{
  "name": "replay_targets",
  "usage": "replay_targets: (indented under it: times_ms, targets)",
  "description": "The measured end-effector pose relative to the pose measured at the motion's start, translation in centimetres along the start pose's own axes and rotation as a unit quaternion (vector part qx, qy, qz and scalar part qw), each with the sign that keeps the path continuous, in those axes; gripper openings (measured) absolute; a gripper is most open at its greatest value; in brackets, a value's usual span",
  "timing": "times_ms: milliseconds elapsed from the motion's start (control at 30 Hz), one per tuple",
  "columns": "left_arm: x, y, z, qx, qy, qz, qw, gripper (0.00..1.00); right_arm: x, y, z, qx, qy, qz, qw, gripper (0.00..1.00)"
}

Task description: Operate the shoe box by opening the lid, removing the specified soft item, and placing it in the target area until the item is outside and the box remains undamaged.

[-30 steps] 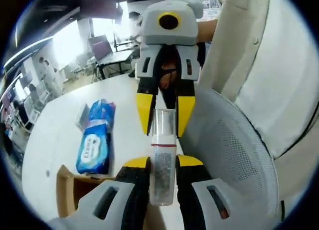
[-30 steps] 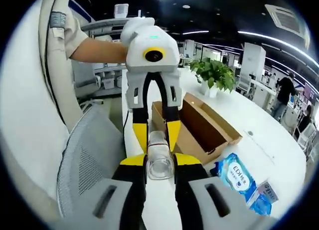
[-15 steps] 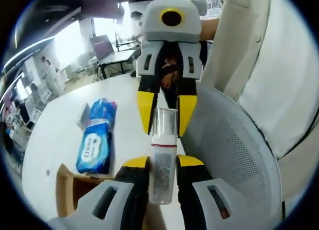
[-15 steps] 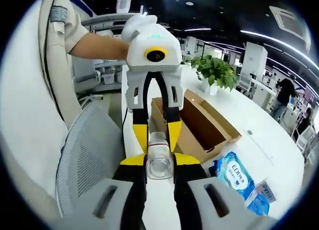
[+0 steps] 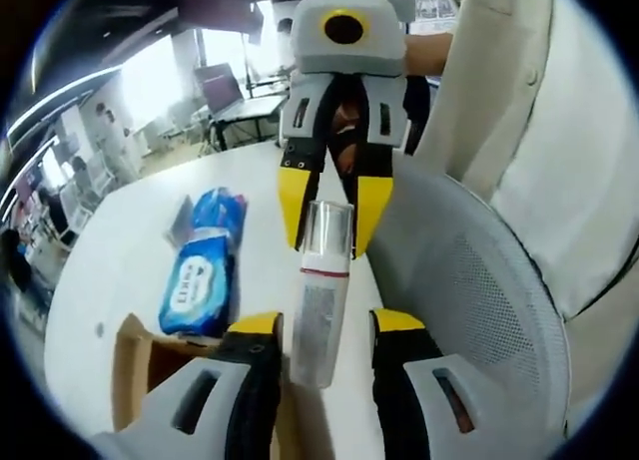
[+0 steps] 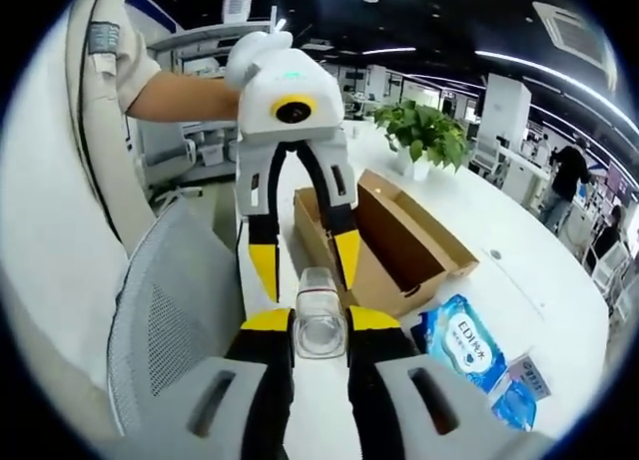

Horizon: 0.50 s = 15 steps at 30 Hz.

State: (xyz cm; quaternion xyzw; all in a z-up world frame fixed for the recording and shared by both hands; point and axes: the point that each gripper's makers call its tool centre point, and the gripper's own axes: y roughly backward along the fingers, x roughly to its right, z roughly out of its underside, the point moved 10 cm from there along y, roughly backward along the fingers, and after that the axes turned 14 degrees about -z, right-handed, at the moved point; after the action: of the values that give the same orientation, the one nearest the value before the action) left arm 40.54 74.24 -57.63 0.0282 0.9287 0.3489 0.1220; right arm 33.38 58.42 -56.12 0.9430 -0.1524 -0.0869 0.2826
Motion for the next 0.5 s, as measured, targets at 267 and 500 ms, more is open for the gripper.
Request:
replay_targets:
  times_ms: [267, 500]
  targets:
    - [-0.6, 0.5, 1.0, 0.001, 0.036, -0.035, 0.9988, 0.49, 1.3, 0.6, 0.0, -0.012, 0.004, 0.001, 0.9999, 0.16]
    - [-1.2, 1.4, 1.7, 0.013, 0.083, -0.080, 0.9932, 0.60, 2.8, 1.4, 0.1, -0.033, 0.010, 0.000, 0.9994, 0.16]
